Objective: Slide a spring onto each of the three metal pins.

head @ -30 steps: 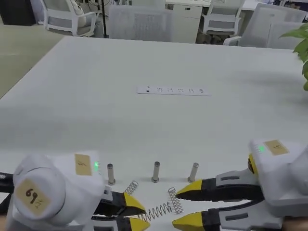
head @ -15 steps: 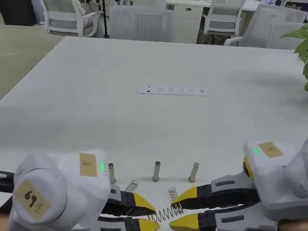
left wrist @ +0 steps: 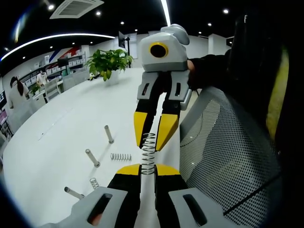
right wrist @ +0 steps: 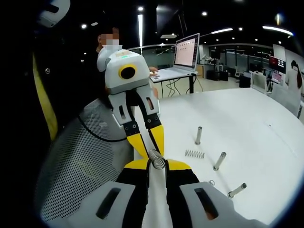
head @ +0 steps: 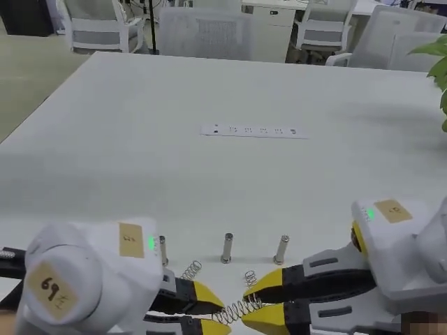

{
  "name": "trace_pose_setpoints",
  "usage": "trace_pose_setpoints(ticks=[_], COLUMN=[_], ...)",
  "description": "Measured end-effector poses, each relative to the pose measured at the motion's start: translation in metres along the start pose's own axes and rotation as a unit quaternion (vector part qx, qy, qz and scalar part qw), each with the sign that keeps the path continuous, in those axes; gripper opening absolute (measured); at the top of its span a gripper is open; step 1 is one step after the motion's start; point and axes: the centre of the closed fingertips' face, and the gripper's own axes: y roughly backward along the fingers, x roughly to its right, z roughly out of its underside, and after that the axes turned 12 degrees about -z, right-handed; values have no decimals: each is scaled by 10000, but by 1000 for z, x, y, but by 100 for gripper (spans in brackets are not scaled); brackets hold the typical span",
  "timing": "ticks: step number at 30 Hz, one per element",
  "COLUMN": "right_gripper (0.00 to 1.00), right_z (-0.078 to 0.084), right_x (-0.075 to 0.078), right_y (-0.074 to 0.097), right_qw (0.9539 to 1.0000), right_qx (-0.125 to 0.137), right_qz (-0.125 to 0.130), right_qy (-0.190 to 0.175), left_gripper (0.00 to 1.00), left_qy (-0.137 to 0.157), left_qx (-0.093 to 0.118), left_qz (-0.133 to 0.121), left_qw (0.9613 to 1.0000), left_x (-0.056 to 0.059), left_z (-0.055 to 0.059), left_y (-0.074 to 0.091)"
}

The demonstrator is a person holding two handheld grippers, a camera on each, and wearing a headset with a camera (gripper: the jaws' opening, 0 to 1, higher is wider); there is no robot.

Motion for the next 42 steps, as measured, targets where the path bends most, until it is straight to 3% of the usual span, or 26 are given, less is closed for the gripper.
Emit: trace_pose_setpoints(ticks=[7,19,28,42], right_gripper=[10,9,9,9], right_z=[-7,-4,2,7], right_x=[-2,-2,-3,-6], right_y=[-3,-8,-11,-12], right_qw=[9998,9987,9953,9925], right_qx=[-154,-455,-876,-1101], right_qz=[-68,-156,-229,-333], right_qy=[123,188,348,419], left_gripper=[2,2,2,2], left_qy=[-61,-117,-192,-226], left_qx=[-3,68,-88,-184], left_qz=[16,40,52,75], left_qw=[10000,9999,9998,9995], left_x=[2,4,6,9], left_z=[-1,-7,-3,1], left_y=[0,-1,-4,-6])
